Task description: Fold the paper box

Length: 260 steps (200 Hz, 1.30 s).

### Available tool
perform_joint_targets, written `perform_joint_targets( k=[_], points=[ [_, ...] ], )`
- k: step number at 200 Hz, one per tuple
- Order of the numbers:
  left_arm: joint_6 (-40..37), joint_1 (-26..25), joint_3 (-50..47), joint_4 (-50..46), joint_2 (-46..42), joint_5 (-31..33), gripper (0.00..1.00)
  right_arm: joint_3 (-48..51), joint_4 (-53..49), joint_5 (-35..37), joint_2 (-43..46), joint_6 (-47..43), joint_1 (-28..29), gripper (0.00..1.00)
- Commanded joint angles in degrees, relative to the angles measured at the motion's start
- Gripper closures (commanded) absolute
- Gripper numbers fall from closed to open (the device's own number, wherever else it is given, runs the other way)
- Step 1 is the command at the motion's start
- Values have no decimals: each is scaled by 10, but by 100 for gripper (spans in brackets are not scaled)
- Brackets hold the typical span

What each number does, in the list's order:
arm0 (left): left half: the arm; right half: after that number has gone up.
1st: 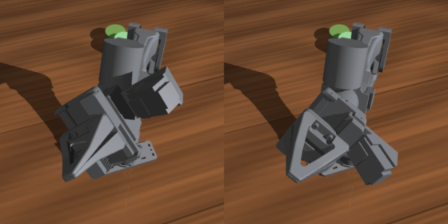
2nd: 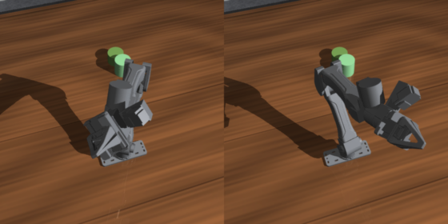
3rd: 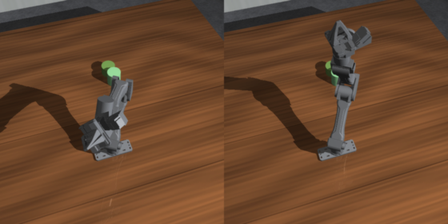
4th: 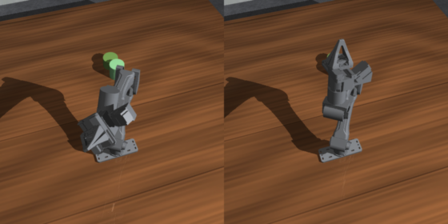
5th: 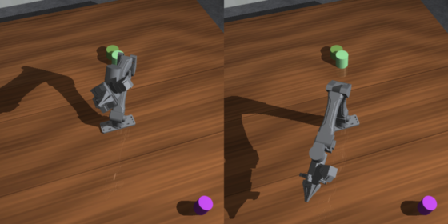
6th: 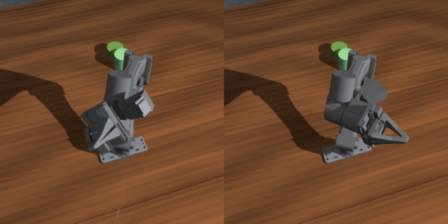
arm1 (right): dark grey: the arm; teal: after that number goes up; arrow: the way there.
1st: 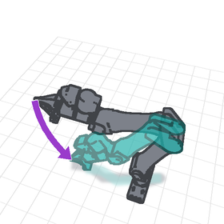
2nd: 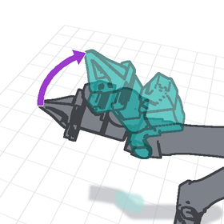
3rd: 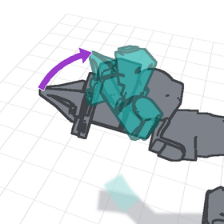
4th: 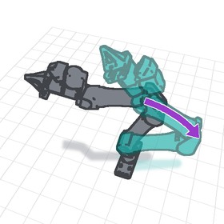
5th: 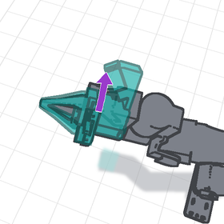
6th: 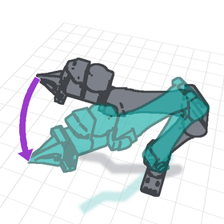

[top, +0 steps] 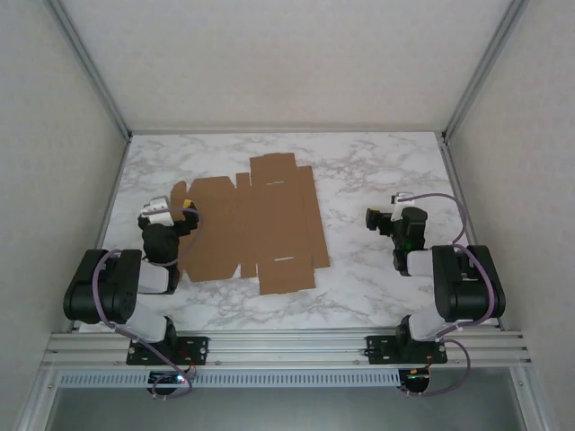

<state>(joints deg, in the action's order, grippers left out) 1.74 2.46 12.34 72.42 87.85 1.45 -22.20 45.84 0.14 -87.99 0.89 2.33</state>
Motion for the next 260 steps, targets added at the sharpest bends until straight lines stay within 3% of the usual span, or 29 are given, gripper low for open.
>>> perform_joint_targets(
  k=[1,218,233,244,260],
  points=[
    [11,1,6,15,1,11,0,-10,3,-1,-2,3,-3,1],
    [8,-4,5,15,0,16,0,-6,8,-14,-1,2,-3,1],
    [4,-22,16,-15,-27,66,1,-31,-68,-21,38,-13,8,1],
    [-8,-42,45,-98,-73,109,1,-71,-160,-6,87,-22,19,1],
    [-27,-76,74,-156,-128,121,1,-86,-185,-5,147,-17,48,1]
  ],
)
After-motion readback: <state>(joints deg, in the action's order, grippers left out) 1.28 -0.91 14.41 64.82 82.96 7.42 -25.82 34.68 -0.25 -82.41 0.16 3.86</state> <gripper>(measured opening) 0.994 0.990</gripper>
